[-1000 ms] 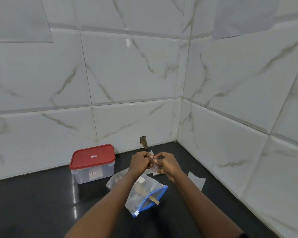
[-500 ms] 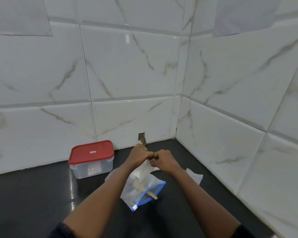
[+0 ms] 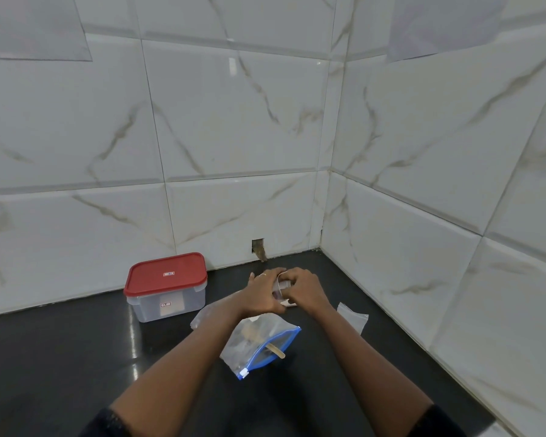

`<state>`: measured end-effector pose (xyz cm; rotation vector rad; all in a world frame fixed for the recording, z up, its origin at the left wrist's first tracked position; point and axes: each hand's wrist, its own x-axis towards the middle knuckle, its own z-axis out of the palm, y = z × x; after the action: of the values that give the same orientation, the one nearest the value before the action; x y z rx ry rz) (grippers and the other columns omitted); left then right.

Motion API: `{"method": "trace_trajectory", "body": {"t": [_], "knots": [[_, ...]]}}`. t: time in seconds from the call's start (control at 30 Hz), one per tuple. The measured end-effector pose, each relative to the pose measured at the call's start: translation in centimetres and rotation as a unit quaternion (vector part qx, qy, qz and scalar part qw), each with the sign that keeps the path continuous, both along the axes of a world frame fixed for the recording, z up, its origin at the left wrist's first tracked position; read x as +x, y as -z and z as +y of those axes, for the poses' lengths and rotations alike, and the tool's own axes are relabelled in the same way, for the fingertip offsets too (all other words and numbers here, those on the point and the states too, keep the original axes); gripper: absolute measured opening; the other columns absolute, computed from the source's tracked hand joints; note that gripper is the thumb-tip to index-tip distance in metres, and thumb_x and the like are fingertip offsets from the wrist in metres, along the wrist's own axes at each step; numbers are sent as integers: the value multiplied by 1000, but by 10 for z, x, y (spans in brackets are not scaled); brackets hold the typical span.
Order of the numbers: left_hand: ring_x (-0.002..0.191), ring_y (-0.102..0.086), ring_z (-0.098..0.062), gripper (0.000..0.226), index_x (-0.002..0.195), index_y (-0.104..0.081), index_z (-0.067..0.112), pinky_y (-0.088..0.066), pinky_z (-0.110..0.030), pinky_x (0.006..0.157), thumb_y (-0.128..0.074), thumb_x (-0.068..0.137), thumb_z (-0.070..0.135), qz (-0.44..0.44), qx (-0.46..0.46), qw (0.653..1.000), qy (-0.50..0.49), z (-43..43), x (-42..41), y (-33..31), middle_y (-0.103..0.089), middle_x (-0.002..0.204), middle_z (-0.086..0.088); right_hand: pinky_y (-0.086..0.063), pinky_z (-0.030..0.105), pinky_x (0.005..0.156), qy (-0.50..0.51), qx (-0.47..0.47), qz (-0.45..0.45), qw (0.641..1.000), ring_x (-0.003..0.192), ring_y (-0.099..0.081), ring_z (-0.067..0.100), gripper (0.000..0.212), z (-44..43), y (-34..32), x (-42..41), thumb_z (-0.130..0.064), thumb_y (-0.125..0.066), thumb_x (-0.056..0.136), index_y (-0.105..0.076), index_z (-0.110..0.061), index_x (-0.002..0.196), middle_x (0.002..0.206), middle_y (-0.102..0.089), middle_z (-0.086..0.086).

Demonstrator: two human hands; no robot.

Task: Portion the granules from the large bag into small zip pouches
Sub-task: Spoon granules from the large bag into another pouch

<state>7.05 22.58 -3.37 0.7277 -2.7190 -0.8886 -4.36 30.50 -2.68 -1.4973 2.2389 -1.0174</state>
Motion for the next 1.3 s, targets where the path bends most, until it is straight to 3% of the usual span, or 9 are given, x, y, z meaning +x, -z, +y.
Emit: {"method": "trace_trajectory", "body": {"t": [0.1,0.27,0.4,0.5,0.63,0.9,1.03,1.17,1.3], "knots": [[132,-34,-19,91,141,-32,17,-6,-51,118,-77,67,43,4,-51,999,-6,-5,-6,11,-42,140,-4,-54,23,74,5,-14,-80,997,95,-51,10,41,1,4,0,-5,-72,76,-64,-4,116,121,-52,1],[120,-46,-16,60,125,-50,17,-21,-46,115,-73,75,40,59,-60,995,-60,-2,-12,20,-53,126,-1,-50,16,61,6,-34,-163,986,94,-56,12,29,4,12,-9,-10,-67,84,-66,-3,112,111,-54,0],[121,-45,-17,62,127,-45,19,-16,-46,115,-72,75,36,50,-80,991,-96,1,-12,25,-53,127,0,-50,25,57,96,-86,-276,952,74,-59,19,14,18,26,-17,-3,-61,81,-67,-10,70,82,-62,8],[122,-46,-18,63,127,-43,19,-12,-49,116,-71,75,41,-8,-106,989,-107,2,-9,34,-52,127,0,-45,23,51,134,36,-182,973,50,-53,14,19,34,48,-22,-9,-57,83,-60,-13,65,60,-57,5],[127,-43,-18,73,132,-36,18,-6,-51,117,-70,75,48,-75,-126,984,-105,10,-8,41,-47,134,1,-50,19,55,3,247,-64,967,58,-63,17,17,45,75,-7,-19,-57,89,-67,-6,96,75,-66,7],[131,-35,-23,85,135,-29,20,-4,-65,110,-75,68,44,-212,-184,959,-44,13,5,46,-37,137,-2,-46,20,44,40,204,-194,959,46,-54,11,19,35,84,39,-23,-66,84,-58,-12,71,63,-57,4],[124,-44,-20,62,126,-38,23,-14,-61,110,-69,74,38,-98,-128,981,-108,8,13,42,-46,130,3,-44,26,63,67,134,-95,984,57,-48,8,17,22,84,43,-7,-54,87,-69,2,87,69,-60,8],[117,-49,-19,57,123,-44,22,-29,-53,107,-67,72,28,75,-32,978,-194,-5,28,26,-50,127,3,-47,31,69,25,85,24,996,80,-61,24,16,11,68,53,-8,-52,83,-65,0,75,88,-64,17],[97,-56,-17,50,116,-48,20,-46,-29,85,-71,71,18,175,7,960,-221,-12,42,13,-58,112,-1,-39,19,38,-46,52,183,981,45,-58,17,15,-7,39,67,-8,-79,46,-66,-13,52,56,-61,1]]}}
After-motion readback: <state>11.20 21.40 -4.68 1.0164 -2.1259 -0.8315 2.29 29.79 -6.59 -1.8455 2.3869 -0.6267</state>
